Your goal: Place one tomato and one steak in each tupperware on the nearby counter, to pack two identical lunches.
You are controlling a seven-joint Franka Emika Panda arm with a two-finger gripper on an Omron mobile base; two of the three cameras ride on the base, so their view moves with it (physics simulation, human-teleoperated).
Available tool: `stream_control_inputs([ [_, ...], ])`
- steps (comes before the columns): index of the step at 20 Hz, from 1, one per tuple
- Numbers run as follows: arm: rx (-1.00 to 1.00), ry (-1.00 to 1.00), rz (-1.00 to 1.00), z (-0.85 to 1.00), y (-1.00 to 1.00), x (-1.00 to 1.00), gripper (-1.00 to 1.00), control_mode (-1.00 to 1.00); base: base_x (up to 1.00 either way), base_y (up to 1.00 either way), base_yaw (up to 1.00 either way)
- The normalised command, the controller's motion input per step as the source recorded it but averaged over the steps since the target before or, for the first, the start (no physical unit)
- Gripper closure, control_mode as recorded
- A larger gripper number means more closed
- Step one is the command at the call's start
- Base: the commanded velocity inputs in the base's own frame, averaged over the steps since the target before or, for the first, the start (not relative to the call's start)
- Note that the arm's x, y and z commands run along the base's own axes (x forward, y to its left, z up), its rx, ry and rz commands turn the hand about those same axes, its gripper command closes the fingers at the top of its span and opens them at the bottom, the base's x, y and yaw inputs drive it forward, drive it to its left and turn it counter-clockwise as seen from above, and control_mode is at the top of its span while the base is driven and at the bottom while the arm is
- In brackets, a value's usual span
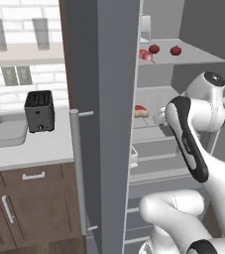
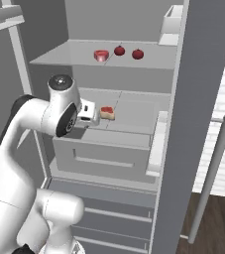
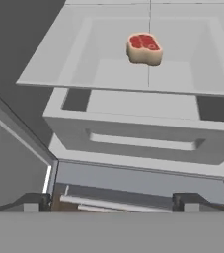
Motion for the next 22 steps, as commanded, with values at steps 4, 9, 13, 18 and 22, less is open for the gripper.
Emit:
stream_control_inputs([
  [4, 0.05, 0.01, 0.14, 0.0, -0.47, 0.47, -1.0, -1.0, 0.0, 0.0, 0.0],
  [9, 0.0, 0.01, 0.04, 0.0, -0.12, 0.52, -1.0, -1.0, 0.0, 0.0, 0.0],
  [13, 0.0, 0.0, 0.0, -0.16, -0.03, 0.87, -1.0, -1.0, 0.0, 0.0, 0.0],
  [18, 0.0, 0.0, 0.04, -0.31, -0.17, 0.56, -1.0, -1.0, 0.0, 0.0, 0.0],
  [22, -0.01, 0.0, 0.04, -0.14, -0.09, 0.12, -1.0, -1.0, 0.0, 0.0, 0.0],
])
